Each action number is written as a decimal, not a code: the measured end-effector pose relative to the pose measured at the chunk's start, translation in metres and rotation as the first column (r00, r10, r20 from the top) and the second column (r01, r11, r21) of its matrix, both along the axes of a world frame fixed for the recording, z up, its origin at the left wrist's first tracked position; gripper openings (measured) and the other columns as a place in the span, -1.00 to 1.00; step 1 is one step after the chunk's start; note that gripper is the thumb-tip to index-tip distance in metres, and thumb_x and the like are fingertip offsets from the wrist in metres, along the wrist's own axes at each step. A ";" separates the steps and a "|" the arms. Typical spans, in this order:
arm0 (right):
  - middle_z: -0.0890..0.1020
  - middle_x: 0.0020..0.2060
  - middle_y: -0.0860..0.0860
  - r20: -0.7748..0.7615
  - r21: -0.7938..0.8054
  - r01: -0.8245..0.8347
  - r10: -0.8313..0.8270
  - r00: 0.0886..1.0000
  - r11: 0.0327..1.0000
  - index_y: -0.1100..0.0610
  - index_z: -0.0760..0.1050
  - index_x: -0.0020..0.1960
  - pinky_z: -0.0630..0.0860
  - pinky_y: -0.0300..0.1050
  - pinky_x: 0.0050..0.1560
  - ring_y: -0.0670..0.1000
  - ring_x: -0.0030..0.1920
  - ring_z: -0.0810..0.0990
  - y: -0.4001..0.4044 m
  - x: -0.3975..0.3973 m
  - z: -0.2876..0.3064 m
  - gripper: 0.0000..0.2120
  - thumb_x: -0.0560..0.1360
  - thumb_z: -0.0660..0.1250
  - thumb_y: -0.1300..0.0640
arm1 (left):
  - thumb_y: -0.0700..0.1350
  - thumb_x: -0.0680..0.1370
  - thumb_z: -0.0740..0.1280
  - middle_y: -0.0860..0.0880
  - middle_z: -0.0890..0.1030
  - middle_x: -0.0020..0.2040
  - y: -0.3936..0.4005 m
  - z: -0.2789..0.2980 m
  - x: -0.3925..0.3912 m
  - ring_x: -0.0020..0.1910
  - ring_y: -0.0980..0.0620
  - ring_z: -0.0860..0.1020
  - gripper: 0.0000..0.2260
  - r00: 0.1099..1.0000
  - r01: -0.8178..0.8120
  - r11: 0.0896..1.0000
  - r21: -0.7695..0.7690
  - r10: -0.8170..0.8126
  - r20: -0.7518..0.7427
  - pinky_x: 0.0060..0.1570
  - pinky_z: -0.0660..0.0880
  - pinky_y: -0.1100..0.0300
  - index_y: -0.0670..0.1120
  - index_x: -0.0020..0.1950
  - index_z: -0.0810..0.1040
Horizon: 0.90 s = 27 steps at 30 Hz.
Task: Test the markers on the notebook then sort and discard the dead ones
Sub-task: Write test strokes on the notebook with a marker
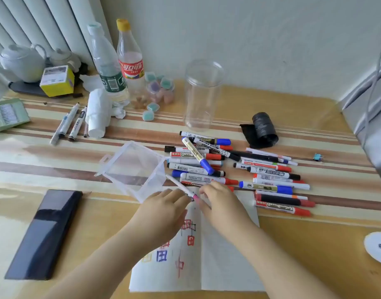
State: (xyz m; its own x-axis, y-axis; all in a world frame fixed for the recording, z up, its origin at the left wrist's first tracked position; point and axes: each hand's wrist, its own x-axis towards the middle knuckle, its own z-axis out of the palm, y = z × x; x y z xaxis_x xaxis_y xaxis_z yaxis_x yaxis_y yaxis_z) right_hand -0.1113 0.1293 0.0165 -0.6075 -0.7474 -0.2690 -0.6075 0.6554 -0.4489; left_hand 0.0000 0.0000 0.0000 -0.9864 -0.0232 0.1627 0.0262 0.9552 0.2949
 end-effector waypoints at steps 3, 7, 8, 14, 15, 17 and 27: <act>0.50 -0.03 -0.03 -0.099 0.022 -0.032 0.034 0.994 0.999 0.09 0.47 -0.01 0.49 -0.08 -0.10 0.01 -0.04 0.49 -0.016 -0.009 -0.021 -0.89 0.52 0.28 0.06 | -0.08 0.46 0.18 0.01 0.57 -0.24 -0.003 -0.019 -0.008 -0.29 0.00 0.55 -0.80 0.997 0.031 0.999 -0.036 -0.034 -0.075 -0.35 0.53 0.19 -0.08 -0.10 0.59; 0.51 -0.20 -0.07 -0.093 0.000 -0.006 0.006 0.996 1.000 0.07 0.49 -0.12 0.45 -0.11 -0.20 -0.02 -0.16 0.51 -0.021 -0.014 -0.035 -0.82 0.48 0.32 -0.05 | -0.11 0.49 0.14 -0.02 0.50 -0.30 -0.009 -0.040 -0.009 -0.34 -0.04 0.49 -0.78 0.984 0.055 0.996 -0.066 -0.065 -0.163 -0.42 0.47 0.14 -0.13 -0.20 0.55; 0.51 -0.27 -0.08 -0.093 -0.013 0.010 -0.011 0.996 1.000 0.06 0.51 -0.14 0.43 -0.14 -0.25 -0.05 -0.23 0.50 -0.019 -0.014 -0.035 -0.80 0.47 0.33 -0.08 | -0.11 0.49 0.14 -0.02 0.49 -0.31 -0.009 -0.042 -0.008 -0.35 -0.04 0.48 -0.79 0.981 0.055 0.995 -0.079 -0.069 -0.179 -0.43 0.47 0.15 -0.12 -0.22 0.54; 0.46 -0.52 -0.11 0.053 -0.150 0.155 -0.149 0.987 0.977 0.06 0.55 -0.25 0.27 -0.35 -0.51 -0.19 -0.53 0.39 0.006 0.010 -0.026 -0.73 0.43 0.39 -0.14 | -0.09 0.49 0.14 0.02 0.44 -0.40 -0.003 -0.035 0.010 -0.43 0.01 0.43 -0.77 0.961 0.107 0.980 -0.168 -0.145 -0.234 -0.48 0.37 0.23 -0.09 -0.33 0.44; 0.45 -0.55 -0.11 0.101 -0.193 0.200 -0.184 0.978 0.961 0.07 0.53 -0.28 0.25 -0.40 -0.56 -0.20 -0.58 0.38 0.014 0.018 -0.024 -0.73 0.45 0.38 -0.11 | -0.06 0.49 0.15 0.05 0.46 -0.39 0.002 -0.032 0.015 -0.42 0.04 0.44 -0.78 0.963 0.086 0.988 -0.129 -0.115 -0.243 -0.48 0.40 0.24 -0.07 -0.32 0.46; 0.52 -0.54 -0.10 0.311 -0.303 0.331 -0.236 0.921 0.894 0.11 0.53 -0.27 0.35 -0.43 -0.53 -0.23 -0.58 0.44 0.026 0.035 -0.019 -0.77 0.48 0.38 0.00 | -0.02 0.52 0.19 0.11 0.50 -0.28 0.010 -0.027 0.024 -0.35 0.12 0.45 -0.82 0.969 0.011 0.999 0.031 -0.002 -0.249 -0.39 0.43 0.26 -0.03 -0.19 0.53; 0.65 -0.34 0.04 0.690 -0.558 0.593 -0.072 0.720 0.581 0.26 0.60 -0.11 0.56 -0.30 -0.26 -0.11 -0.34 0.63 0.058 0.100 0.003 -0.96 0.45 0.38 0.34 | -0.13 0.59 0.17 0.15 0.45 -0.21 0.047 -0.001 0.059 -0.26 0.20 0.44 -0.84 0.969 0.022 0.948 0.319 0.059 -0.241 -0.23 0.36 0.43 -0.07 0.00 0.55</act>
State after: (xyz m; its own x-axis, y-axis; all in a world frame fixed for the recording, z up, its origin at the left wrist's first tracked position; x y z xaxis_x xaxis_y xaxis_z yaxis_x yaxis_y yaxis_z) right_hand -0.0116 0.1873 0.0196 -0.7834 -0.6085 -0.1267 0.1134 0.0605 -0.9917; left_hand 0.0586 0.0472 -0.0010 -0.9158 -0.1311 0.3796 0.1191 0.8140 0.5686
